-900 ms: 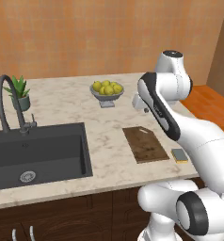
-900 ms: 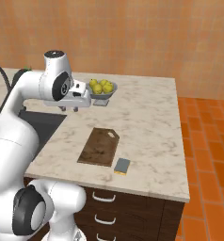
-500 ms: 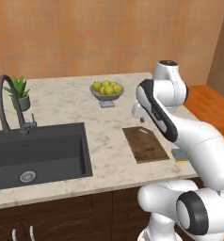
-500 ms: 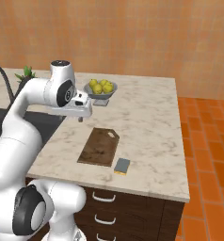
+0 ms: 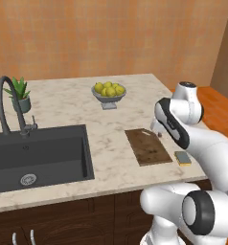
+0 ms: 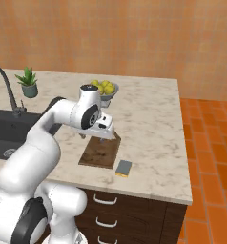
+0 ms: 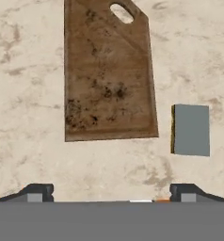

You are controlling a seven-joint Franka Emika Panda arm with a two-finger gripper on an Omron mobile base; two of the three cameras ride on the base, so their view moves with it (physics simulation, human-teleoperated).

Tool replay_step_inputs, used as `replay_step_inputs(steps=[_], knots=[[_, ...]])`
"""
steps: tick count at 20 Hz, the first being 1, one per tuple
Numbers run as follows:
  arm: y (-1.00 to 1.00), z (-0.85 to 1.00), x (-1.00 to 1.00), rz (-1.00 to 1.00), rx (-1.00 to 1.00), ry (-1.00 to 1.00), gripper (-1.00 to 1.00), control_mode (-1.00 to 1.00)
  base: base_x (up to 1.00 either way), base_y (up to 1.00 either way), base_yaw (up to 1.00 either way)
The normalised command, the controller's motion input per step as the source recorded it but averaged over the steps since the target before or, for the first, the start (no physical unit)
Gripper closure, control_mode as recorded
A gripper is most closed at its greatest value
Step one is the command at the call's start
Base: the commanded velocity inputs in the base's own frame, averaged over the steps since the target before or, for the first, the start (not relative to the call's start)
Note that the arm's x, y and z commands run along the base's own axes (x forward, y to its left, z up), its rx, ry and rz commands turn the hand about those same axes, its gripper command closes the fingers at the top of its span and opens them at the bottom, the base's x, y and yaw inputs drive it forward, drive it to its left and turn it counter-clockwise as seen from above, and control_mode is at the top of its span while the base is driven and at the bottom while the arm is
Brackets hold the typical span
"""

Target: Pick up the sponge from the counter and clean the cutting board by briefly scrubbing or pressing down on the cutting board. Once finished, release the sponge.

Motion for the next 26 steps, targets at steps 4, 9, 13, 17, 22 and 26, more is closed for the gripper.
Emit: replay_step_inputs(steps=[4,9,13,17,22,26], knots=[[-0.69,-0.35,0.12,-0.13,0.00,0.20,-1.00,-1.00,0.00,0.00,0.00],[-0.59,-0.09,0.53,-0.13,0.00,0.25,-1.00,-1.00,0.00,0.00,0.00],[-0.47,-0.34,0.24,-0.13,0.00,0.15,-1.00,-1.00,0.00,0.00,0.00],[-0.18,-0.56,0.00,-0.10,0.00,0.01,-1.00,-1.00,0.00,0.00,0.00],[-0.01,-0.47,0.00,-0.06,0.00,0.00,-1.00,-1.00,0.00,0.00,0.00],[-0.09,-0.31,0.00,-0.04,0.00,0.00,-1.00,-1.00,0.00,0.00,0.00]])
